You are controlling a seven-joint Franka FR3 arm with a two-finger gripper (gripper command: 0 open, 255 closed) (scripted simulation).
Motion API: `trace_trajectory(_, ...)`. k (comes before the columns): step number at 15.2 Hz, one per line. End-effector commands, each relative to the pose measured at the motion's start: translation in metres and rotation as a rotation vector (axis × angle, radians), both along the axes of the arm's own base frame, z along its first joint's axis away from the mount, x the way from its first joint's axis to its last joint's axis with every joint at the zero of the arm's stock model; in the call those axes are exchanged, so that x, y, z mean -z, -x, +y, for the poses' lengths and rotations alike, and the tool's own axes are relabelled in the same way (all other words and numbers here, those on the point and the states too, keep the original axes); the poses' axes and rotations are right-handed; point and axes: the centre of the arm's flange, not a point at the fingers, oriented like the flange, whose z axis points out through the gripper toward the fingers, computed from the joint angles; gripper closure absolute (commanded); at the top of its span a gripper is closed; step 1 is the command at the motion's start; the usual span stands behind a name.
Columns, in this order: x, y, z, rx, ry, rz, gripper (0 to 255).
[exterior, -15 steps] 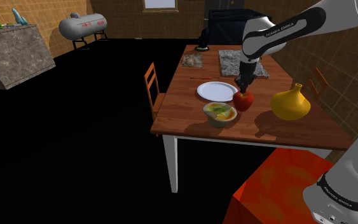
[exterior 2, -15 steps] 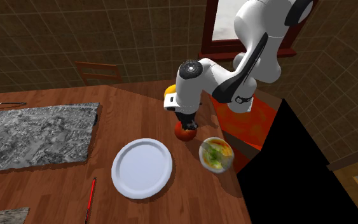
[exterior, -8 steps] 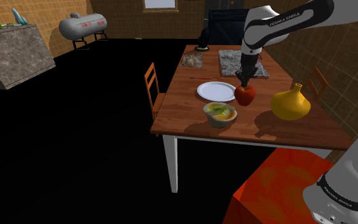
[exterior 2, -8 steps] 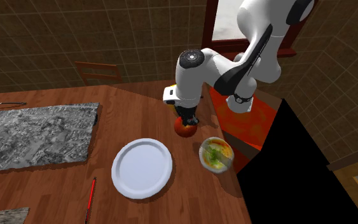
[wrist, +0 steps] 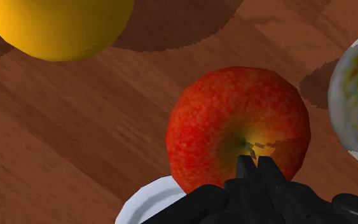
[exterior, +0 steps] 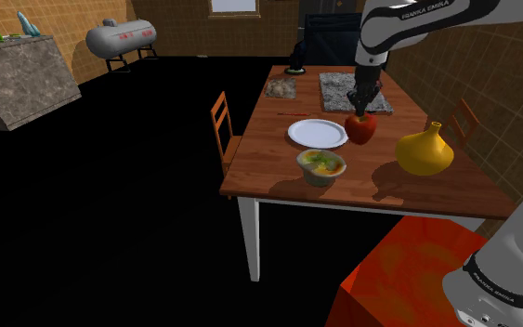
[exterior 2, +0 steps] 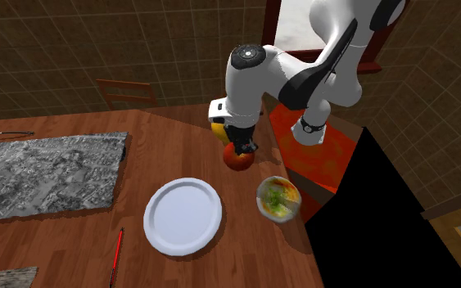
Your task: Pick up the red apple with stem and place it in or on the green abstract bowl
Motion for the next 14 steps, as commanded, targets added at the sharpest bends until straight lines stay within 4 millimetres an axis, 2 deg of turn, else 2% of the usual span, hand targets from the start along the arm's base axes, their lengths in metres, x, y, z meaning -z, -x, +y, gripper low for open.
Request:
trace_trajectory(1, -0.010, -0.001, 0.001, 0.000, 0.000, 0.000, 255)
trace_trajectory(14, -0.076, -0.001, 0.001, 0.000, 0.000, 0.000, 255)
